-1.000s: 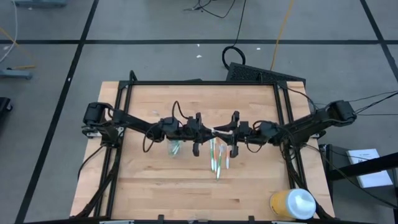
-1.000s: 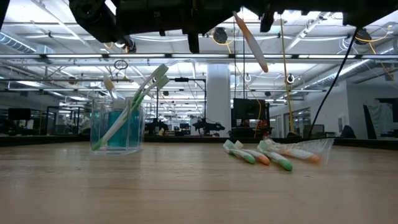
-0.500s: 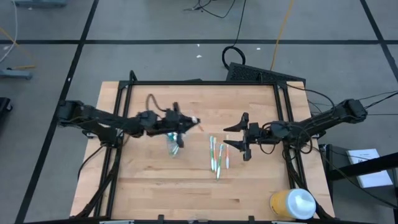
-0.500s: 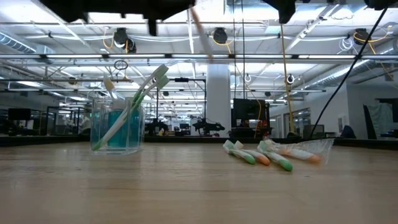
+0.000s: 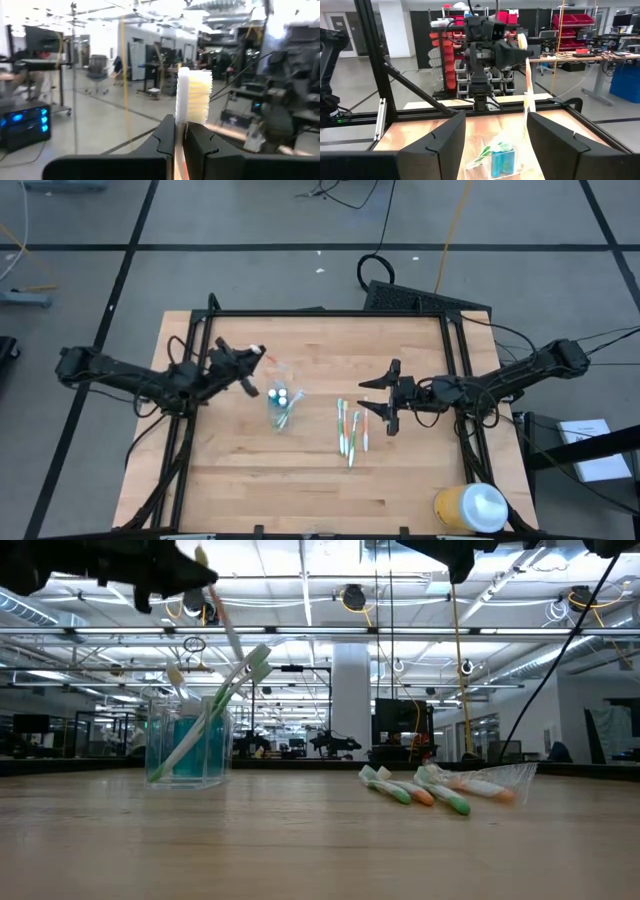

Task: Pick & Place toothbrushing station
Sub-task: Put the orange toothbrush in the transparent organizer

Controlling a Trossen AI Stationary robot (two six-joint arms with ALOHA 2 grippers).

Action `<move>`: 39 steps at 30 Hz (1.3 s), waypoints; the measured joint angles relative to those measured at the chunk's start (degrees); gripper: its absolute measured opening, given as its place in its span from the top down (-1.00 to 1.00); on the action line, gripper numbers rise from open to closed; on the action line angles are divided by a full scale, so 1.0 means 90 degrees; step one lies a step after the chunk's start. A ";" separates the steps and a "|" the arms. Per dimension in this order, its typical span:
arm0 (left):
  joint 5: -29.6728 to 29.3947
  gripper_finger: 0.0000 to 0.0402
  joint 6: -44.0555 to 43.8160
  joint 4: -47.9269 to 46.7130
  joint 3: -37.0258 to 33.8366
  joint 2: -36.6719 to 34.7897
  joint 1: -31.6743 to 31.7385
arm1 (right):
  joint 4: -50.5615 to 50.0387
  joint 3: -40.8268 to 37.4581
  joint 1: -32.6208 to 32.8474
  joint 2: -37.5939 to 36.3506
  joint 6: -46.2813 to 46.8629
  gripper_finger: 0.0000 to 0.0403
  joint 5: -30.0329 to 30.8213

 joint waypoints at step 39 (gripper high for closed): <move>-0.0391 0.92 -0.2307 0.0113 -0.1172 0.1779 0.0098 | -0.0001 -0.0005 -0.0170 0.0068 0.0070 0.02 -0.0001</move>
